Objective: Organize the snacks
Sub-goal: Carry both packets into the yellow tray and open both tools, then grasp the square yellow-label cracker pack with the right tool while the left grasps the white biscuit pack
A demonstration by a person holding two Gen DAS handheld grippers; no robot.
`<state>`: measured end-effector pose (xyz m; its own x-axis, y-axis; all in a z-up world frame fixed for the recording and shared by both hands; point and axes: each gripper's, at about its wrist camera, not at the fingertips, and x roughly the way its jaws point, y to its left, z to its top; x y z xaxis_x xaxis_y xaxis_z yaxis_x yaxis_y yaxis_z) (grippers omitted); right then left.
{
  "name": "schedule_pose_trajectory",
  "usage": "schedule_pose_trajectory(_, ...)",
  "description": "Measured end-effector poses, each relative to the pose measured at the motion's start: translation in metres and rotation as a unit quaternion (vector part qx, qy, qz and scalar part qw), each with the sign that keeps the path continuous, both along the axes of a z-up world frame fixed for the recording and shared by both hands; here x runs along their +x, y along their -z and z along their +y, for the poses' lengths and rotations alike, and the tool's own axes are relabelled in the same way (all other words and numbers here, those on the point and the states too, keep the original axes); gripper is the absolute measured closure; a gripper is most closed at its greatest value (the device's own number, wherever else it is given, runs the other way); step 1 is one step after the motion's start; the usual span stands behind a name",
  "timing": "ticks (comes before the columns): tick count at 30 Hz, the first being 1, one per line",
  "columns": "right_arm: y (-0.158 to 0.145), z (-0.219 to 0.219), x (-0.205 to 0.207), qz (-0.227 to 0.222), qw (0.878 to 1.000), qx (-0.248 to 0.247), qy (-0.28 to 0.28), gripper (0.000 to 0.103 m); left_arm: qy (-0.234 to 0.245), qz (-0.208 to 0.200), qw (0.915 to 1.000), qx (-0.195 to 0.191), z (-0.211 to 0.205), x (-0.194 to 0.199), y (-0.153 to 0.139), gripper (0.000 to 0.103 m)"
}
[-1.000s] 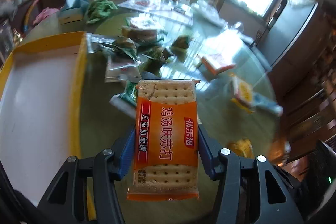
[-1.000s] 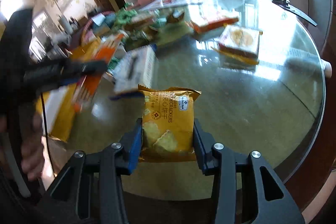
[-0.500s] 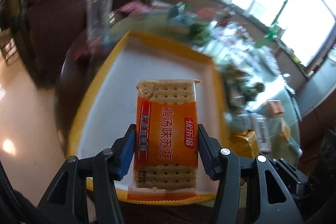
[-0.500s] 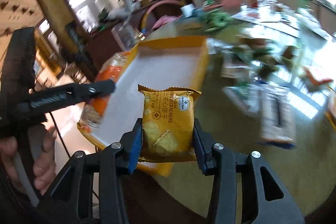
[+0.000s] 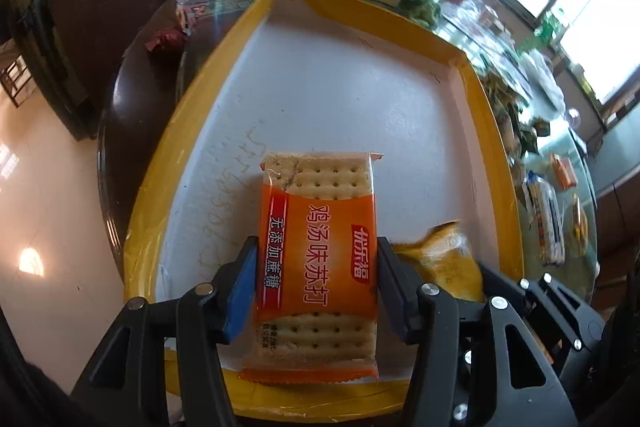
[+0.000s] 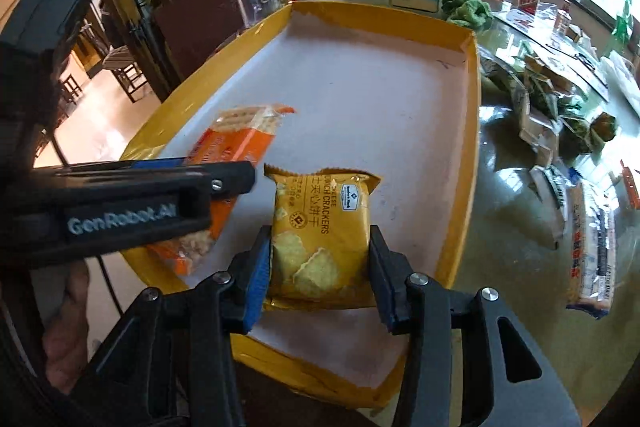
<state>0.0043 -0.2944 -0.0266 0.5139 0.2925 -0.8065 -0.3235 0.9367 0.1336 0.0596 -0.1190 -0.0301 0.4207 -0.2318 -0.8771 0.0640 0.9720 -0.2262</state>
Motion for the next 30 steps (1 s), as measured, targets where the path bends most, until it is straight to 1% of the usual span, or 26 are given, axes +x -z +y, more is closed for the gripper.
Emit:
schedule_pose_trajectory(2,0.001,0.001,-0.001,-0.005,1.000,-0.005,0.001,0.050,0.002,-0.002,0.9999,-0.012,0.003,-0.002,-0.002,0.046)
schedule_pose_trajectory(3,0.000,0.001,-0.001,-0.005,1.000,0.001,-0.002,0.045,-0.001,-0.006,0.9998,-0.021,0.006,-0.003,-0.004,0.044)
schedule_pose_trajectory(4,-0.002,0.000,0.000,-0.004,1.000,0.011,-0.006,0.041,-0.006,-0.012,0.9993,-0.036,0.009,-0.006,-0.008,0.038)
schedule_pose_trajectory(5,-0.005,-0.003,-0.001,-0.007,1.000,0.021,-0.006,0.035,-0.010,-0.018,0.9988,-0.045,0.009,-0.007,-0.013,0.030)
schedule_pose_trajectory(6,-0.009,-0.007,-0.005,-0.015,0.999,0.033,-0.003,0.032,-0.012,-0.027,0.9984,-0.048,0.009,-0.010,-0.019,0.029)
schedule_pose_trajectory(8,-0.016,-0.017,-0.012,-0.028,0.998,0.049,0.004,0.031,-0.018,-0.058,0.9972,-0.045,0.004,-0.018,-0.032,0.028)
schedule_pose_trajectory(10,-0.024,-0.038,-0.022,-0.038,0.996,0.076,0.015,0.030,-0.013,-0.080,0.9956,-0.046,-0.004,-0.026,-0.044,0.027)
schedule_pose_trajectory(11,-0.027,-0.044,-0.025,-0.036,0.996,0.084,0.014,0.029,-0.006,-0.094,0.9940,-0.055,-0.010,-0.031,-0.050,0.024)
schedule_pose_trajectory(13,-0.033,-0.070,-0.036,-0.044,0.992,0.113,0.026,0.026,0.008,-0.112,0.9914,-0.067,-0.023,-0.038,-0.058,0.023)
schedule_pose_trajectory(14,-0.035,-0.079,-0.040,-0.047,0.991,0.119,0.032,0.026,0.017,-0.119,0.9906,-0.067,-0.033,-0.042,-0.062,0.023)
schedule_pose_trajectory(16,-0.039,-0.111,-0.052,-0.054,0.987,0.139,0.052,0.026,0.043,-0.129,0.9886,-0.065,-0.055,-0.049,-0.067,0.023)
schedule_pose_trajectory(17,-0.039,-0.121,-0.056,-0.055,0.986,0.142,0.062,0.025,0.055,-0.132,0.9876,-0.066,-0.066,-0.053,-0.069,0.023)
schedule_pose_trajectory(18,-0.039,-0.138,-0.060,-0.056,0.985,0.146,0.075,0.023,0.063,-0.132,0.9868,-0.070,-0.079,-0.056,-0.069,0.023)
schedule_pose_trajectory(20,-0.039,-0.171,-0.066,-0.056,0.982,0.148,0.101,0.023,0.084,-0.130,0.9851,-0.076,-0.100,-0.058,-0.069,0.023)
schedule_pose_trajectory(22,-0.037,-0.211,-0.071,-0.054,0.978,0.148,0.137,0.023,0.099,-0.123,0.9848,-0.071,-0.120,-0.059,-0.066,0.023)
schedule_pose_trajectory(24,-0.035,-0.241,-0.071,-0.046,0.974,0.151,0.166,0.023,0.121,-0.117,0.9836,-0.065,-0.142,-0.060,-0.061,0.023)
schedule_pose_trajectory(26,-0.033,-0.271,-0.070,-0.039,0.969,0.144,0.197,0.022,0.134,-0.115,0.9824,-0.062,-0.157,-0.063,-0.057,0.023)
schedule_pose_trajectory(27,-0.031,-0.286,-0.067,-0.034,0.967,0.133,0.215,0.022,0.137,-0.114,0.9821,-0.060,-0.163,-0.062,-0.055,0.023)
schedule_pose_trajectory(28,-0.030,-0.301,-0.064,-0.030,0.964,0.121,0.236,0.022,0.139,-0.112,0.9823,-0.057,-0.166,-0.063,-0.052,0.023)
schedule_pose_trajectory(30,-0.026,-0.326,-0.060,-0.024,0.958,0.116,0.260,0.022,0.142,-0.099,0.9836,-0.051,-0.176,-0.061,-0.046,0.023)
